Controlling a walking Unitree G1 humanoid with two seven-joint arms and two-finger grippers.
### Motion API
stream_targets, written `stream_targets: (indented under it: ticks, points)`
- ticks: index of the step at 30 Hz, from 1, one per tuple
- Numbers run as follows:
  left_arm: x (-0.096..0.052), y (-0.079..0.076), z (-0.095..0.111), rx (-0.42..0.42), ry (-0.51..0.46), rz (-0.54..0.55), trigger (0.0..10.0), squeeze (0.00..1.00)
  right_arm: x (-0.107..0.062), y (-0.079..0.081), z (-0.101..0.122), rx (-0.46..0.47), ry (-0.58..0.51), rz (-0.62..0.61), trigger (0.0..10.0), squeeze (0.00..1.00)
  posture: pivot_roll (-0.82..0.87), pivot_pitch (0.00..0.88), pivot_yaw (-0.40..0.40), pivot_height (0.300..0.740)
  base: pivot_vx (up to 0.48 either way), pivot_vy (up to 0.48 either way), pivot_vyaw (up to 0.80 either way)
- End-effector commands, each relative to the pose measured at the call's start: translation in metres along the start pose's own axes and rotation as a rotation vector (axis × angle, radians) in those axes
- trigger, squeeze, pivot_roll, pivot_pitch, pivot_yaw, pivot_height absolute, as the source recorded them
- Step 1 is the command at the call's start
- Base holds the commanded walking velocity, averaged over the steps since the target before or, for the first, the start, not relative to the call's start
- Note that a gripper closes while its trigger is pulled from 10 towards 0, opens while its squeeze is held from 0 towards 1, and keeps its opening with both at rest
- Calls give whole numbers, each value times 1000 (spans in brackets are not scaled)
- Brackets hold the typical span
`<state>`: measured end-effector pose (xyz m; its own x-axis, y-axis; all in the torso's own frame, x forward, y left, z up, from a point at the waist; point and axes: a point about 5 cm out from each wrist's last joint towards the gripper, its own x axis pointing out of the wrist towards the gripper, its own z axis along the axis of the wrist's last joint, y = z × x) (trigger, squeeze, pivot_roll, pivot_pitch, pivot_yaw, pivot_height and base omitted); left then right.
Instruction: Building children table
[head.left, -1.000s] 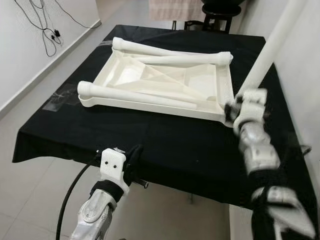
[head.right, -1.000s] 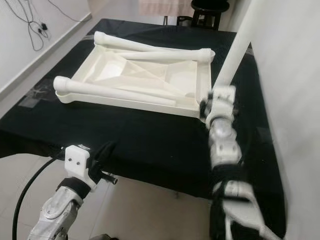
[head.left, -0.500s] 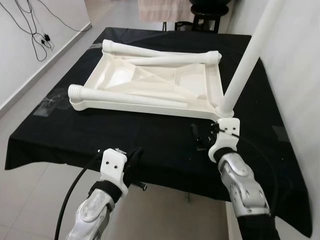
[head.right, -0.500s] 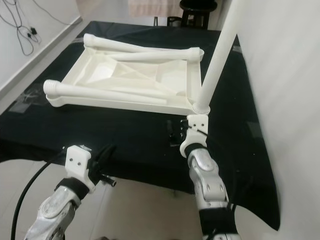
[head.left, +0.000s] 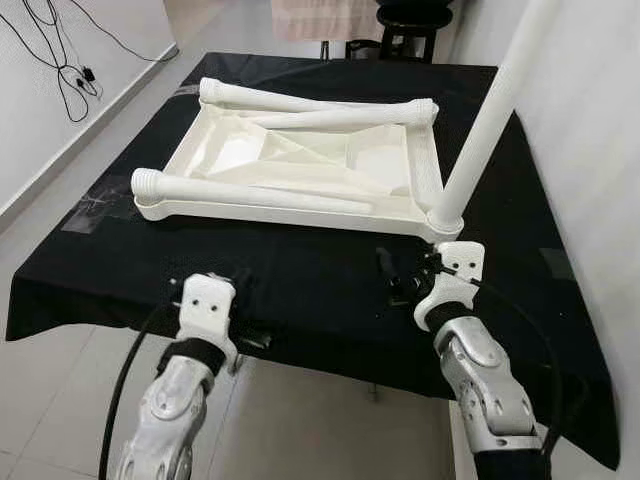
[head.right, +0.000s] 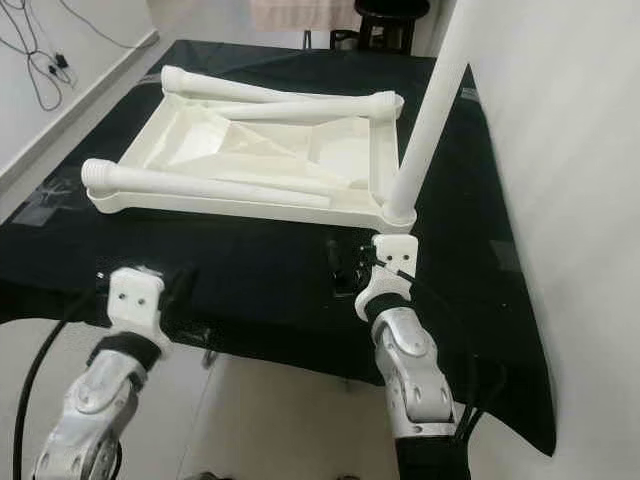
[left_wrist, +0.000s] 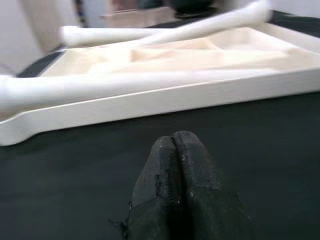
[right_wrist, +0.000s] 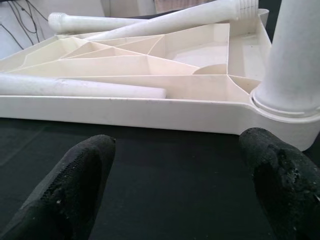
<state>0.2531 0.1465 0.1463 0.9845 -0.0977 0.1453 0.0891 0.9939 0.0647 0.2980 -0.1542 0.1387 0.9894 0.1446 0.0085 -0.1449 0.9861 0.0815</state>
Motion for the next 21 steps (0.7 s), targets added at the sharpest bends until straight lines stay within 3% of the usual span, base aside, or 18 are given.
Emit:
stream_targets:
  ticks: [1, 5, 21]
  points:
    - [-1, 4, -10, -6, 56, 35, 10000, 0, 1, 1, 0, 10, -14, 8, 10000, 0, 60, 121, 23, 740, 0, 0, 0]
    - [0, 2, -15, 1, 80, 22, 10000, 0, 3, 0, 1, 11, -22, 2, 10000, 0, 56, 116, 36, 740, 0, 0, 0]
    - [8, 2, -24, 7, 130, 18, 10000, 0, 12, -2, -3, 15, -11, -8, 10000, 0, 55, 102, 34, 740, 0, 474, 0]
